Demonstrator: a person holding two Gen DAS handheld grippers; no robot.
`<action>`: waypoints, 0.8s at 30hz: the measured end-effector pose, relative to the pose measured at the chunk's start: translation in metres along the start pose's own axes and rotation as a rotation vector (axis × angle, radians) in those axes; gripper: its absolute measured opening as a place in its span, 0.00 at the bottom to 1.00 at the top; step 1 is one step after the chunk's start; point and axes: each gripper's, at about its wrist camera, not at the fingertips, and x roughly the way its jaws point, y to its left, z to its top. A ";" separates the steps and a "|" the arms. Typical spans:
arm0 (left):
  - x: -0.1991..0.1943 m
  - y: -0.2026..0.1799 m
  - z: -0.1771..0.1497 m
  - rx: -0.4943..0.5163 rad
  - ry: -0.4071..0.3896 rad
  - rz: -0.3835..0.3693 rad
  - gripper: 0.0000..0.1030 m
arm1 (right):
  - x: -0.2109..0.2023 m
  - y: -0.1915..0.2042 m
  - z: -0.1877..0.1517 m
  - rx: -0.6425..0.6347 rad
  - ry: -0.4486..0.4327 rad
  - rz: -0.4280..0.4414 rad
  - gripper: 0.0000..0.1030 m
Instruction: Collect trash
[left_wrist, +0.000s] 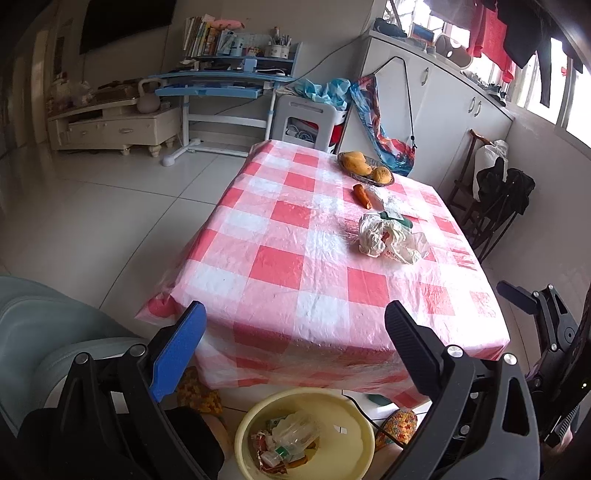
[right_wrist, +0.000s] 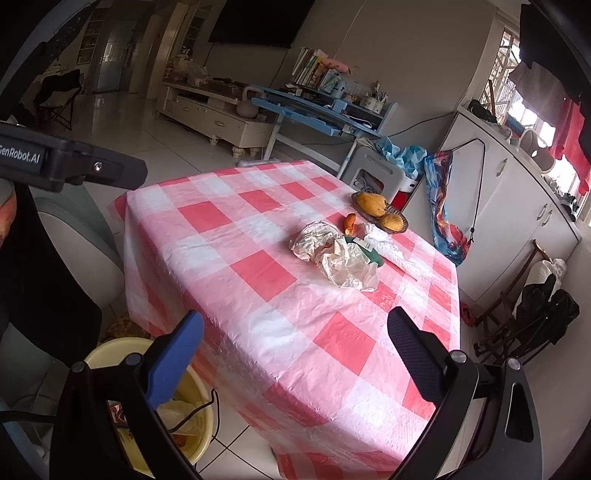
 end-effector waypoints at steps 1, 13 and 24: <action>0.001 0.000 0.003 0.000 0.001 -0.003 0.91 | 0.001 -0.002 0.001 0.009 0.005 0.006 0.92; 0.088 -0.071 0.066 0.188 0.092 -0.089 0.91 | 0.042 -0.063 0.020 0.029 0.100 0.002 0.92; 0.200 -0.110 0.087 0.206 0.221 -0.094 0.91 | 0.076 -0.110 0.009 0.143 0.163 0.010 0.92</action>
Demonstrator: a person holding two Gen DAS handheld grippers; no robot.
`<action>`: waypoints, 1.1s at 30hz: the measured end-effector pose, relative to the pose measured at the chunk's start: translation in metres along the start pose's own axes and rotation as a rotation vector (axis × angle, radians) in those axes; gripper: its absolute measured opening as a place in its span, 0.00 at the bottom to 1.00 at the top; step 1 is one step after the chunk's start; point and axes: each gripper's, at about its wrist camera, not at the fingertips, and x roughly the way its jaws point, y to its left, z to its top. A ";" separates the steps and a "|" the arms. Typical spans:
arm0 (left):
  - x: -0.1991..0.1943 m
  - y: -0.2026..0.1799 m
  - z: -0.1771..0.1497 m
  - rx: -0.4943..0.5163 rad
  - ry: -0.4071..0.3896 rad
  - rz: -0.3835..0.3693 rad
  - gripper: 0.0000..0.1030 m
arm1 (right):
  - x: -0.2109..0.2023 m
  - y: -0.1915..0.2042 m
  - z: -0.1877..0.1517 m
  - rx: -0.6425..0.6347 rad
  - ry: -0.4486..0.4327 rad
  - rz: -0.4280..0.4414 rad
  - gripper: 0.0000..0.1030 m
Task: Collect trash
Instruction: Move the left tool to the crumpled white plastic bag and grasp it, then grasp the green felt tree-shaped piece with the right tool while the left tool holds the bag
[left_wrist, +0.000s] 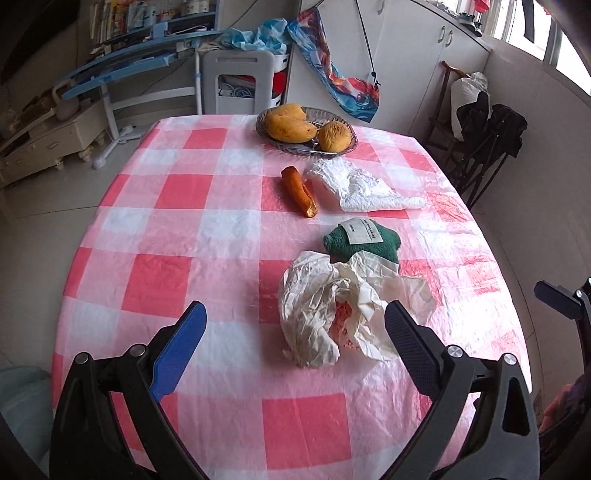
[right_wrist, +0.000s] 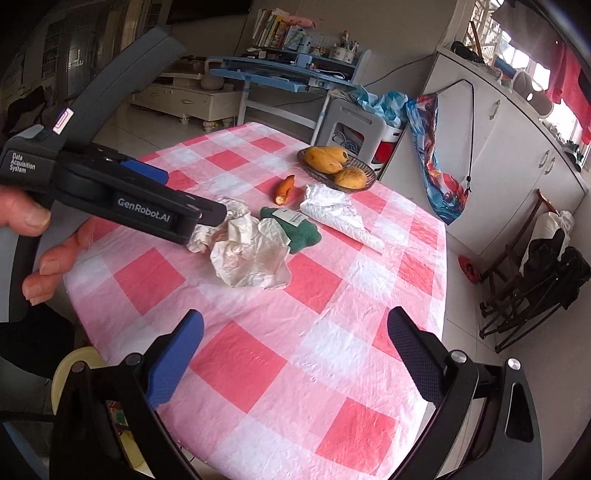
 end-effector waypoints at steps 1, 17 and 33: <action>0.006 -0.003 0.001 0.014 0.010 0.002 0.91 | 0.002 -0.004 0.001 0.014 -0.001 0.001 0.92; -0.024 0.056 -0.002 -0.047 0.064 -0.006 0.24 | 0.033 -0.004 0.039 0.040 -0.051 0.030 0.92; -0.041 0.066 0.009 -0.098 0.018 -0.040 0.25 | 0.098 0.001 0.067 0.058 0.020 0.051 0.84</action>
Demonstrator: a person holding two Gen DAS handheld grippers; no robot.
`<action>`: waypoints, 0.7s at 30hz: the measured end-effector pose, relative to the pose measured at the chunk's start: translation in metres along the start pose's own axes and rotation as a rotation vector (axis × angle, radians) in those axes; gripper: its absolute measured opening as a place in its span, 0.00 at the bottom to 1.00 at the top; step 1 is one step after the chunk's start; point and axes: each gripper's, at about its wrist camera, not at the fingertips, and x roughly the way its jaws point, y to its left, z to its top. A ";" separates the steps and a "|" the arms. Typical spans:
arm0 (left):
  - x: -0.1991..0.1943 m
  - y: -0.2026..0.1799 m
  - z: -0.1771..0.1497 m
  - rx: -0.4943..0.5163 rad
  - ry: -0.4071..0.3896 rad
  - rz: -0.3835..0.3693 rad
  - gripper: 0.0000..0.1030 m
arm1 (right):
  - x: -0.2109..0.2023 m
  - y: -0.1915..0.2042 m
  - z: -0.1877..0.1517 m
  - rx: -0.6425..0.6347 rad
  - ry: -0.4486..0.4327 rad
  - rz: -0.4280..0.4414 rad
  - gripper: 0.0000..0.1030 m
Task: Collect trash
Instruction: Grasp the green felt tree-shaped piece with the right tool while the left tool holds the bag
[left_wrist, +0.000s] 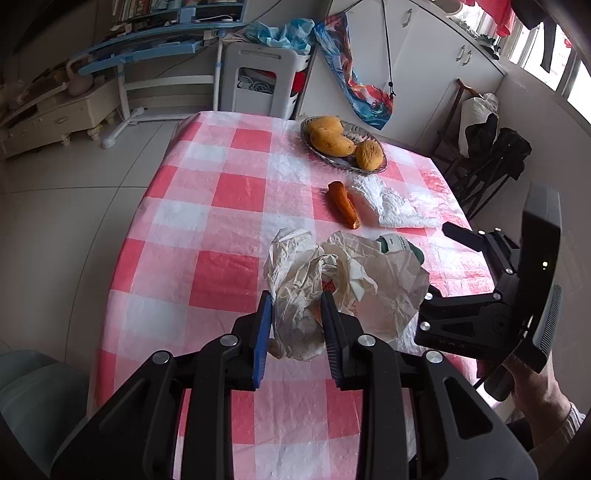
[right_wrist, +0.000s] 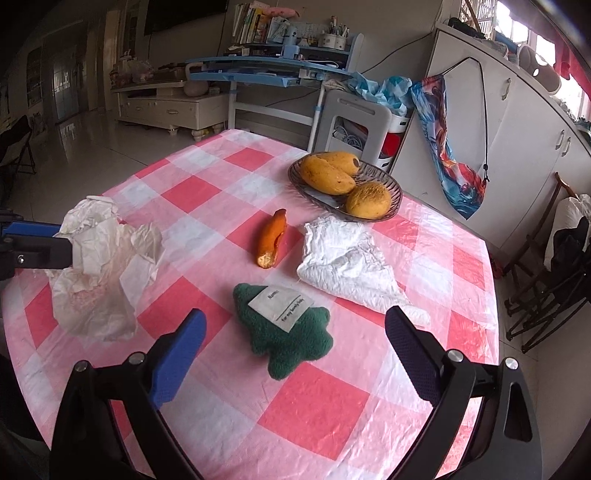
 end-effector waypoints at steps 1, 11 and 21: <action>-0.001 0.000 0.000 -0.002 -0.001 -0.004 0.25 | 0.003 0.000 0.001 0.000 0.005 0.004 0.82; -0.010 -0.003 0.004 -0.003 -0.033 -0.018 0.25 | 0.017 0.005 -0.005 -0.026 0.077 0.026 0.47; -0.019 -0.004 0.006 -0.022 -0.046 -0.059 0.25 | 0.024 0.007 -0.002 -0.001 0.075 0.007 0.45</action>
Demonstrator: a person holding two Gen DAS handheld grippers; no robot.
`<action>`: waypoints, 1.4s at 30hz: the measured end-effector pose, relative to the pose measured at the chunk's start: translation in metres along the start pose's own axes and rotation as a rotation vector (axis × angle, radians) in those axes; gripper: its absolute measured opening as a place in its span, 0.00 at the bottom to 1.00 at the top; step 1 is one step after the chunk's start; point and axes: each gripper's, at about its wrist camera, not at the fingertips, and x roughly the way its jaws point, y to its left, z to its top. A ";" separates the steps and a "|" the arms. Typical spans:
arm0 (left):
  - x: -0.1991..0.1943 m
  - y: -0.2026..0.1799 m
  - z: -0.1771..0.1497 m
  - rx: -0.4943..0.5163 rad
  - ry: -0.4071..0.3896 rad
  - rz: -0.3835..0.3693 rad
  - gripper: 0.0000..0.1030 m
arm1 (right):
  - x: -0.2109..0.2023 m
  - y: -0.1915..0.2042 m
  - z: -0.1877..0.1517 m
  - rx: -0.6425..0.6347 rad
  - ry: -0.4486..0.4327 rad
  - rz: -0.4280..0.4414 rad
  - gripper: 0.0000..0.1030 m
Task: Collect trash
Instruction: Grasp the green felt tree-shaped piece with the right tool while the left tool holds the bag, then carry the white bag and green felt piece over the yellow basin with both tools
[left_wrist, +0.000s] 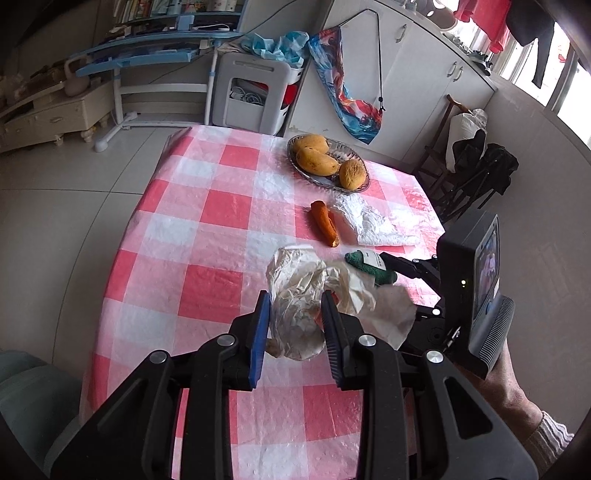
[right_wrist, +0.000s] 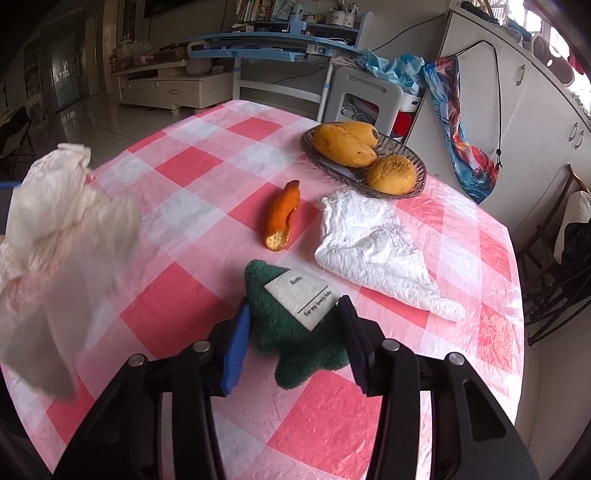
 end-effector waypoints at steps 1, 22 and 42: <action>-0.001 0.000 0.000 0.003 -0.002 0.001 0.25 | 0.000 0.001 0.001 0.000 0.000 -0.001 0.45; -0.003 -0.001 0.003 -0.010 -0.019 -0.006 0.26 | -0.008 0.007 -0.002 -0.027 -0.015 0.060 0.37; -0.015 -0.005 0.001 0.010 -0.037 0.006 0.26 | -0.032 0.018 -0.007 -0.047 -0.071 0.097 0.37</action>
